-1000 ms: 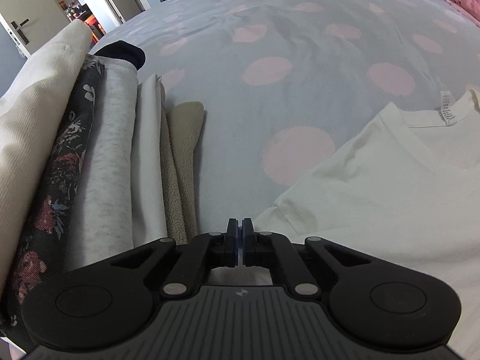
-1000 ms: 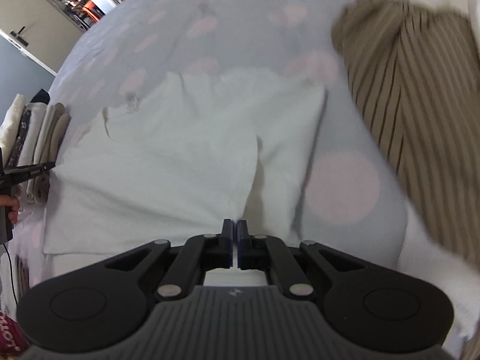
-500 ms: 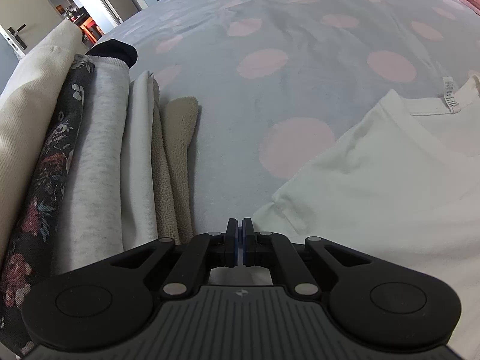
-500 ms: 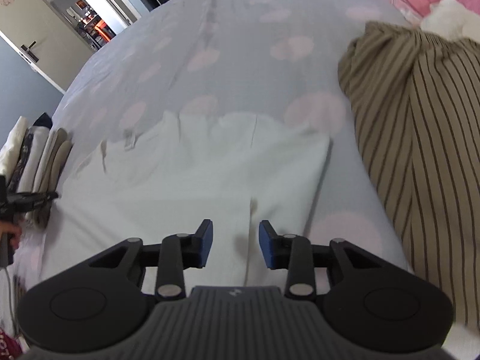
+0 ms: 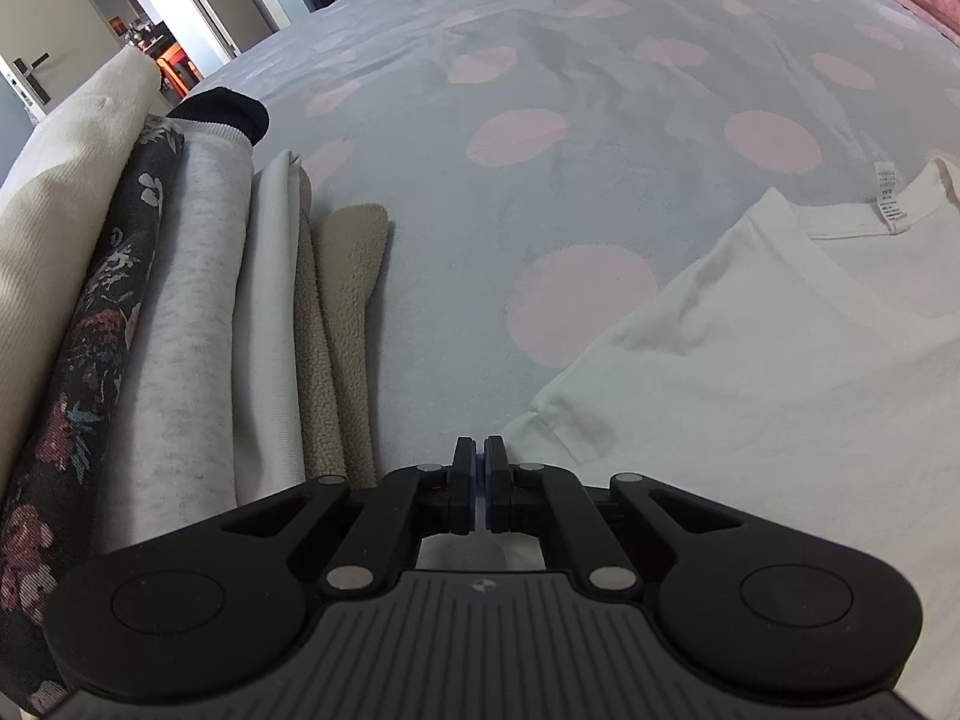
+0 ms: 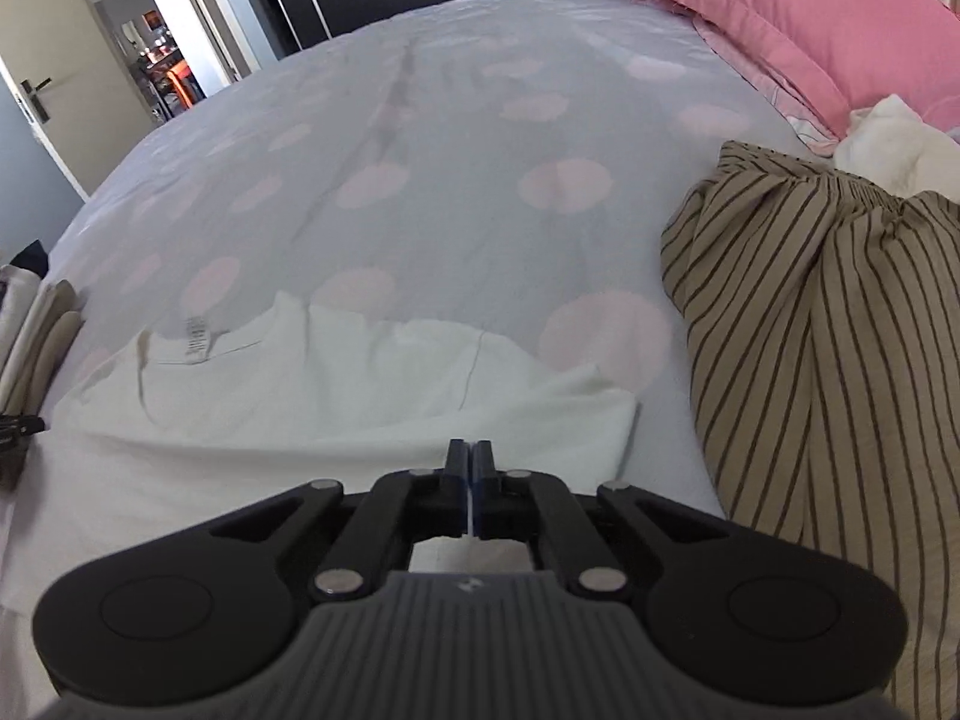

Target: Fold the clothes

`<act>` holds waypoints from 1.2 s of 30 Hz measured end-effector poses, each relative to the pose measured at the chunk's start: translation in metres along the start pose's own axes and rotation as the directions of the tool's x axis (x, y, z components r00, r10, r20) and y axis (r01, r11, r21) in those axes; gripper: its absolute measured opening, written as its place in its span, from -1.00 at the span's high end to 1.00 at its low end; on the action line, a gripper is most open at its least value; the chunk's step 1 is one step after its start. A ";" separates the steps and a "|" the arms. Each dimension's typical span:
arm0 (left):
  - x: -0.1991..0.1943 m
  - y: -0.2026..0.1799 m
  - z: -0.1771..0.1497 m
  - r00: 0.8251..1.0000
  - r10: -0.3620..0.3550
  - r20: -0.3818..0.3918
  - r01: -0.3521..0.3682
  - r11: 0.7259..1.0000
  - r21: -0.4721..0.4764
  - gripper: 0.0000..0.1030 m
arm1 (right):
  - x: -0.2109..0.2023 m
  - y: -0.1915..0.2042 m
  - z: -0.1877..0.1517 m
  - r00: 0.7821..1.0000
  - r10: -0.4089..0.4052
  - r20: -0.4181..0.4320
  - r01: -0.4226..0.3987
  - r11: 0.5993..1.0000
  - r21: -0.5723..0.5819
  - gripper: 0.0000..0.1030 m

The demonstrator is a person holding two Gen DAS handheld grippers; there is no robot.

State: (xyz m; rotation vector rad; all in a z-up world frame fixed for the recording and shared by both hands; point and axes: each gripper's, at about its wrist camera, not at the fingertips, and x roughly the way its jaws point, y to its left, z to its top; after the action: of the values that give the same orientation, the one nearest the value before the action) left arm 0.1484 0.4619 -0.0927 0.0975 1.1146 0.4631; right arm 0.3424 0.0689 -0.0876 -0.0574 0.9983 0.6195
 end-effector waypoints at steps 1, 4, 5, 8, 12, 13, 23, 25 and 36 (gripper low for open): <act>0.001 0.000 0.000 1.000 0.000 0.001 0.000 1.000 -0.003 0.98 | 0.006 0.000 -0.001 1.000 -0.010 -0.019 0.010 1.000 -0.001 0.98; -0.001 0.004 0.001 1.000 -0.003 0.014 0.004 0.999 -0.034 0.94 | 0.017 -0.005 -0.004 0.998 -0.021 -0.058 0.022 1.000 0.018 0.97; -0.003 0.006 0.001 1.000 -0.002 0.026 0.003 0.999 -0.045 0.93 | 0.016 -0.008 -0.005 0.998 -0.024 -0.058 0.025 0.999 0.030 0.93; -0.015 0.014 -0.001 0.998 -0.001 0.070 0.005 0.998 -0.067 0.61 | 0.006 -0.016 -0.008 0.998 -0.041 -0.044 0.044 0.997 0.063 0.85; -0.042 0.024 -0.012 0.994 -0.028 0.104 0.037 0.996 -0.087 0.58 | -0.022 -0.020 -0.014 0.999 -0.030 -0.045 0.032 0.998 0.048 0.79; -0.051 0.025 -0.016 0.993 -0.041 0.111 0.051 0.995 -0.085 0.58 | -0.031 -0.018 -0.017 0.998 -0.019 -0.053 0.020 0.999 0.025 0.73; -0.136 0.018 -0.095 0.976 -0.192 0.104 0.195 0.980 -0.023 0.56 | -0.114 0.011 -0.083 0.986 0.099 -0.134 -0.124 0.973 -0.194 0.29; -0.152 0.017 -0.115 0.971 -0.221 0.093 0.224 0.974 -0.027 0.56 | -0.127 0.012 -0.099 0.984 0.106 -0.140 -0.135 0.967 -0.218 0.29; -0.204 0.022 -0.204 0.959 -0.280 0.050 0.284 0.954 -0.092 0.52 | -0.186 0.009 -0.175 0.982 0.128 -0.136 -0.161 0.951 -0.265 0.08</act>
State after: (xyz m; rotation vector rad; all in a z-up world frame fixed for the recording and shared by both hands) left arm -0.1107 0.3672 -0.0052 -0.1384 1.0483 0.2579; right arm 0.1321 -0.0649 -0.0341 -0.2714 1.0302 0.8963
